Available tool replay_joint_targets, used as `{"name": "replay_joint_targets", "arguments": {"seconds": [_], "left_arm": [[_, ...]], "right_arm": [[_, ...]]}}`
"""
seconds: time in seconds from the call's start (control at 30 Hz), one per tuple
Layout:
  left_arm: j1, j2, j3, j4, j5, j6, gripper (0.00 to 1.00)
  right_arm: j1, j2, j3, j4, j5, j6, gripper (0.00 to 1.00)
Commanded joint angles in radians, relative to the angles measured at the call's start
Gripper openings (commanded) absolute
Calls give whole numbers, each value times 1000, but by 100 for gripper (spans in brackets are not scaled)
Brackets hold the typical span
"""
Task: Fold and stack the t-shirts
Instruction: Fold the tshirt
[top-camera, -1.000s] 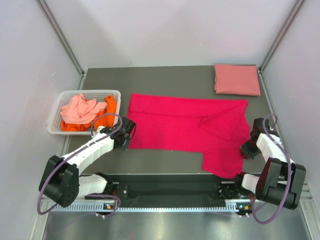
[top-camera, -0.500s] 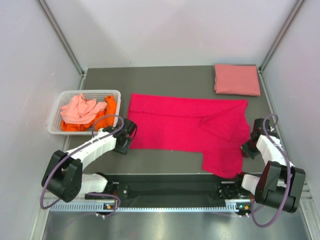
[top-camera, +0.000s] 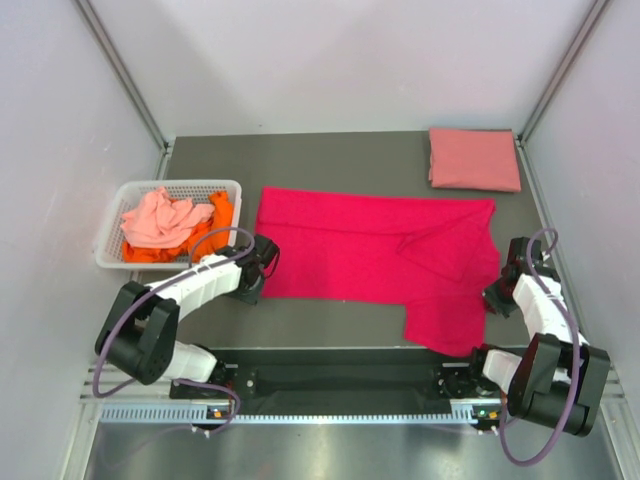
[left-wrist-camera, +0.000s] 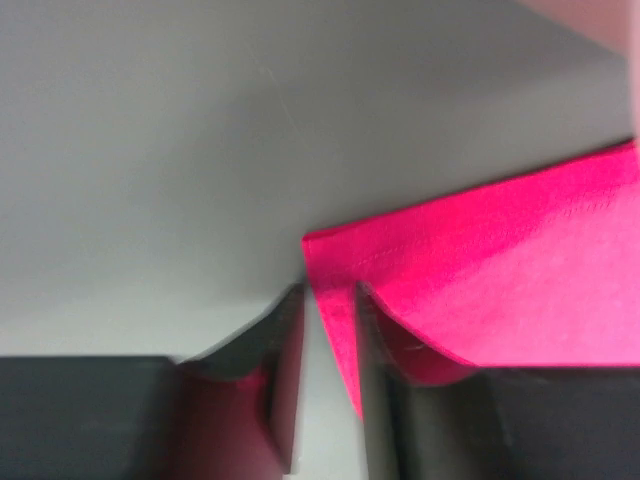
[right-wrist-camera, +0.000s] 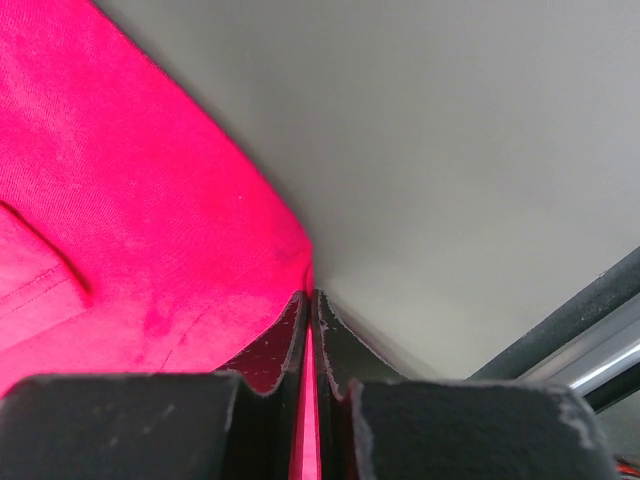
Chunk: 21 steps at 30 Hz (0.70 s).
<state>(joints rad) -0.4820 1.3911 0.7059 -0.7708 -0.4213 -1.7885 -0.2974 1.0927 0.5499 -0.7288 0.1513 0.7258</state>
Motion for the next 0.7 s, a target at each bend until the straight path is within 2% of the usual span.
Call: {"name": "replay_joint_targets", "arguments": {"seconds": [0.0,0.03,0.07,0.37,0.67], "left_arm": [[-4,42,-31,11,-2,-14,23],[-4,30,-40,22,3,-6,8],[-4,23,-43,27,3,-5,1],[-32,-112,-11,19,-95,54,0],[-76,-110,43,10,-174,67,0]], "right_arm": [[-3,-22,5,17,2,-8,0],[-3,-24,5,17,1,-6,0],[-3,-22,7,17,2,-8,0],[-3,-86,28,17,-2,-5,0],[-3,-142,45,31,-73,3,0]]}}
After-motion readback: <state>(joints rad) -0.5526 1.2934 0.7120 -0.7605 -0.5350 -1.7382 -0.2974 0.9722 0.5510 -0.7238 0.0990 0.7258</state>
